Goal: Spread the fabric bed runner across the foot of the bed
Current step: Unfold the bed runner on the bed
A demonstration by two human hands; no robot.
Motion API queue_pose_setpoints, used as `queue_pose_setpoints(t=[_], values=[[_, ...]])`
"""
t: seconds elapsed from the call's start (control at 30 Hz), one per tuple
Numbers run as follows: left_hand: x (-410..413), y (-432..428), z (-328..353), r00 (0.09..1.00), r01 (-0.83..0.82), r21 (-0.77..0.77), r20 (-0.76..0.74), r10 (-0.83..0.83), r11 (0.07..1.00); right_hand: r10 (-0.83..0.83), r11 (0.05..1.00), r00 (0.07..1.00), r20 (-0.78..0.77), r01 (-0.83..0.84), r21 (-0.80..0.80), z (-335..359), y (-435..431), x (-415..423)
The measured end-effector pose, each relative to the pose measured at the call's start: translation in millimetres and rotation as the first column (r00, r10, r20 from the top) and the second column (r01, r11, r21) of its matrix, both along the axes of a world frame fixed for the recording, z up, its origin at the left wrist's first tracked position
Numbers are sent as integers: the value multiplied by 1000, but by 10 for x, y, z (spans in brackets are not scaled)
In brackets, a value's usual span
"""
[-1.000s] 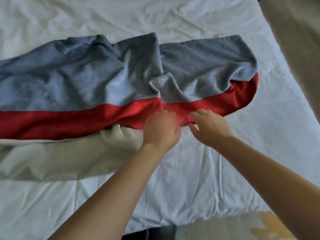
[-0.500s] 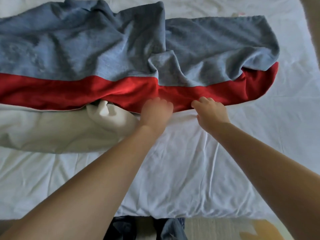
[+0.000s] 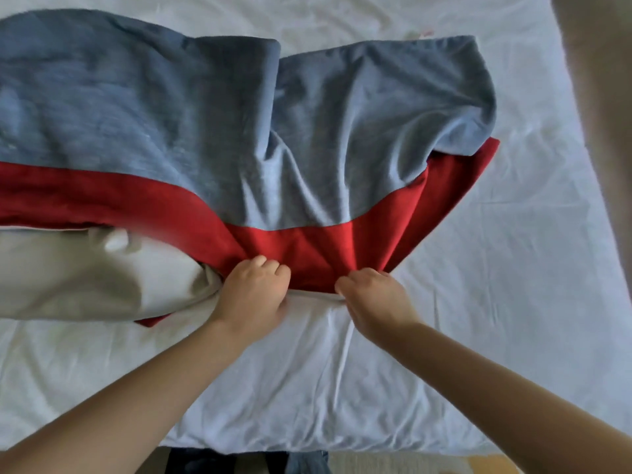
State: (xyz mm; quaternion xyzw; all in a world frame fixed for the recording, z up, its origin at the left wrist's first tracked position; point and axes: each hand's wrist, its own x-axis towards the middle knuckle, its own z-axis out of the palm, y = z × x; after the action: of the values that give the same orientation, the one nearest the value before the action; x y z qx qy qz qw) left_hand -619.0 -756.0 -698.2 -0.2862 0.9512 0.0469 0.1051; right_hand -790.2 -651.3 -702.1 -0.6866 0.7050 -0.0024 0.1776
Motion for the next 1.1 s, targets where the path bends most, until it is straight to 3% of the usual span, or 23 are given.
queue_pose_setpoints(t=[0.13, 0.3, 0.53, 0.77, 0.93, 1.1], values=[[-137, 115, 4, 999, -49, -16, 11, 50, 999, 45, 997, 999, 24, -43, -61, -1, 127, -79], [-535, 274, 98, 995, 8, -25, -100, -10, 1000, 102, 985, 991, -92, -113, -132, 121, 79, -494], [-744, 614, 93, 989, -48, 19, -137, 51, 999, 26, 998, 986, -166, -17, 58, 80, 150, -767], [-264, 957, 40, 996, -64, 108, -51, 69, 992, 10, 984, 999, -42, -3, 176, 48, 758, -188], [82, 1090, 42, 995, -95, 127, -18, 98, 987, -13, 994, 1000, -24, 15, 107, 37, 981, 233], [49, 1168, 63, 991, -108, 114, -72, 117, 988, 107, 993, 986, -126, -111, -29, 86, 959, 6]])
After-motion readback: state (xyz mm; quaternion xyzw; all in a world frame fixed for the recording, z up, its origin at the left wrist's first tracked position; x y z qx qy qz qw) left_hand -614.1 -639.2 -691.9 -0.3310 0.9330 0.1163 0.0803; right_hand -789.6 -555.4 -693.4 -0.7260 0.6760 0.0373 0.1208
